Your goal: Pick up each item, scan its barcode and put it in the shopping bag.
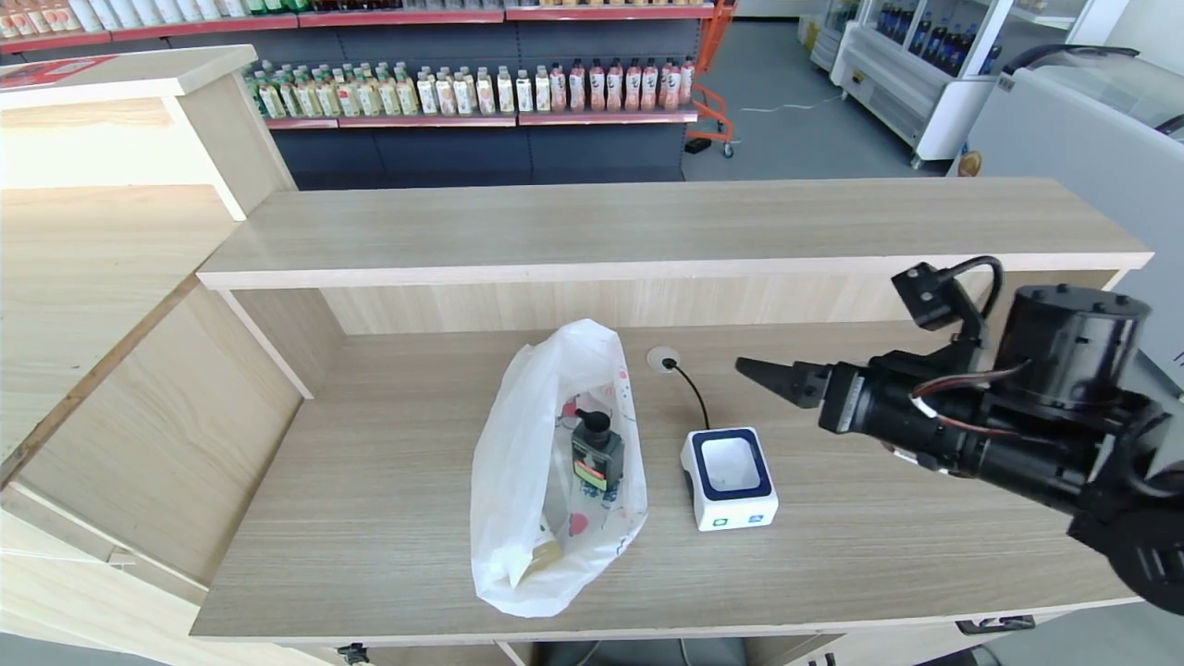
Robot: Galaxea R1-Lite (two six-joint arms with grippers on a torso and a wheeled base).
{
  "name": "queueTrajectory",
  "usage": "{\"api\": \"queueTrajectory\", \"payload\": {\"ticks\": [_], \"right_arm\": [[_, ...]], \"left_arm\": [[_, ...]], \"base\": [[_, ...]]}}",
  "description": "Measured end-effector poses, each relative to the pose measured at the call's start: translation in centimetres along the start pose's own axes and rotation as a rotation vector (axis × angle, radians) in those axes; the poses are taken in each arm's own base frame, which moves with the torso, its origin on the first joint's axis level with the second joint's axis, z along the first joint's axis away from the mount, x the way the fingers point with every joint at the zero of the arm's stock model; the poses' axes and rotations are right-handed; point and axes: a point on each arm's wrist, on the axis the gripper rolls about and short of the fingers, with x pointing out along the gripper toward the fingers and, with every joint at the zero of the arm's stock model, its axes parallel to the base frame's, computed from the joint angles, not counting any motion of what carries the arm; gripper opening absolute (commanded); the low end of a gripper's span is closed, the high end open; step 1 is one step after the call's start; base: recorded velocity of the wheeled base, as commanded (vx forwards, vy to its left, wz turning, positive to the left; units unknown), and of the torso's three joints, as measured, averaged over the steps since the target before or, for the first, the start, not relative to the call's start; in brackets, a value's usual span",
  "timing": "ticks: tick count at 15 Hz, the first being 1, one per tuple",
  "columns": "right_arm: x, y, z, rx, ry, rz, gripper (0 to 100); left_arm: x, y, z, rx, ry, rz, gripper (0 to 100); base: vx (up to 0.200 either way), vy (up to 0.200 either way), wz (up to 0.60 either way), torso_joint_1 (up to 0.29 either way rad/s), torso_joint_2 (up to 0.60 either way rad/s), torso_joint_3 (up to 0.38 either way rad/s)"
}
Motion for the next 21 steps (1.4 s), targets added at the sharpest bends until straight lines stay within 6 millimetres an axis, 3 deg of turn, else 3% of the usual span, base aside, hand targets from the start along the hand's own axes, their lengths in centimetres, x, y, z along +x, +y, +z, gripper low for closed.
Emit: {"api": "queueTrajectory", "payload": {"ticks": [2,4,8,11,13,20,21], "right_arm": [[-7.6,-0.9,-0.3,-0.074,-0.017,-0.216,100],[-14.3,-0.2,-2.7,-0.121,-0.027,-0.37,100],[-23.3,2.1,-8.9,-0.179,-0.056,-0.601,100],[-26.3,2.9,-12.9,-0.225,-0.151,-0.705,100],[-26.9,3.1,-14.1,-0.256,-0.206,-0.708,100],[-27.4,3.4,-14.6,-0.312,-0.278,-0.707,100],[-27.4,3.4,-14.6,-0.313,-0.278,-0.707,0]], "left_arm": [[0.0,0.0,0.0,0.0,0.0,0.0,100],[0.0,0.0,0.0,0.0,0.0,0.001,100],[0.0,0.0,0.0,0.0,0.0,0.001,100],[0.0,0.0,0.0,0.0,0.0,0.001,100],[0.0,0.0,0.0,0.0,0.0,0.001,100],[0.0,0.0,0.0,0.0,0.0,0.001,100],[0.0,0.0,0.0,0.0,0.0,0.001,100]], "base": [[0.0,0.0,0.0,0.0,0.0,0.0],[0.0,0.0,0.0,0.0,0.0,0.0],[0.0,0.0,0.0,0.0,0.0,0.0],[0.0,0.0,0.0,0.0,0.0,0.0],[0.0,0.0,0.0,0.0,0.0,0.0],[0.0,0.0,0.0,0.0,0.0,0.0],[0.0,0.0,0.0,0.0,0.0,0.0]]}}
